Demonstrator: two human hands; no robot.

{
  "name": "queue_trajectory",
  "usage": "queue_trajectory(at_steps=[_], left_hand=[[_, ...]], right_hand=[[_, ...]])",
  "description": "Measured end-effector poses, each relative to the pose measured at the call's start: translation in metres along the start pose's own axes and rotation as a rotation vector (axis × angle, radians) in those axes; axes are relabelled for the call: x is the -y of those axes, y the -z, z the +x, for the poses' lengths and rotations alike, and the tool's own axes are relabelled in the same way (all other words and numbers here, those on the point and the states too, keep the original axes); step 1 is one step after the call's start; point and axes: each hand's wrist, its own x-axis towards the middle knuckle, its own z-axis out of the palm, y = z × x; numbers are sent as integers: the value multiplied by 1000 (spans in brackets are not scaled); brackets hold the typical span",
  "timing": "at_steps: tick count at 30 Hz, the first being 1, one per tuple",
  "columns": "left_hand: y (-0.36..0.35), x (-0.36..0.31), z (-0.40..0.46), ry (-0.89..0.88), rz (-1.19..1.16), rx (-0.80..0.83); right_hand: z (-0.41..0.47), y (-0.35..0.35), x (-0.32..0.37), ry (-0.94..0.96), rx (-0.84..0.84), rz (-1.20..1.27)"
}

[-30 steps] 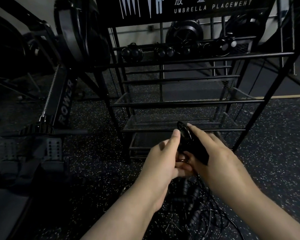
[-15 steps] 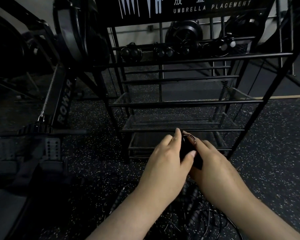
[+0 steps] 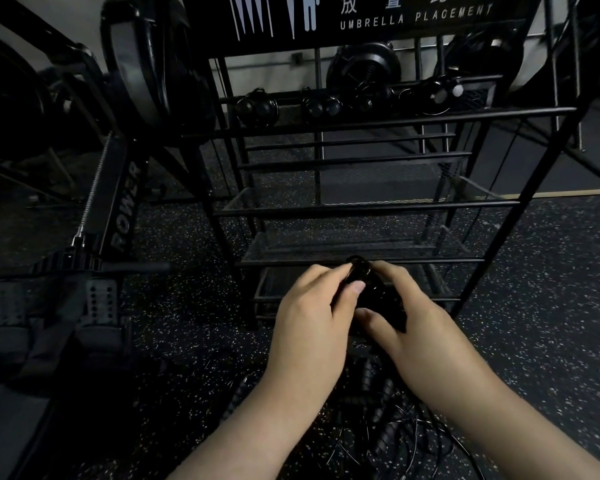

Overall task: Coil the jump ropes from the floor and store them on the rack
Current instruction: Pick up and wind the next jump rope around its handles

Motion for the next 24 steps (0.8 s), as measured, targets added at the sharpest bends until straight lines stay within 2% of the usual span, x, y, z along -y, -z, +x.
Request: queue_trajectory(at_steps=[6,16,24], left_hand=[[3,0,4,80,-74,-38],[2,1,2,75,14,-65],[3,6,4,104,-35,-98]], right_hand=[[0,-2,0,28,13,49],[-1,-7,1,84,40,51],[0,-5,5,133,95,-56]])
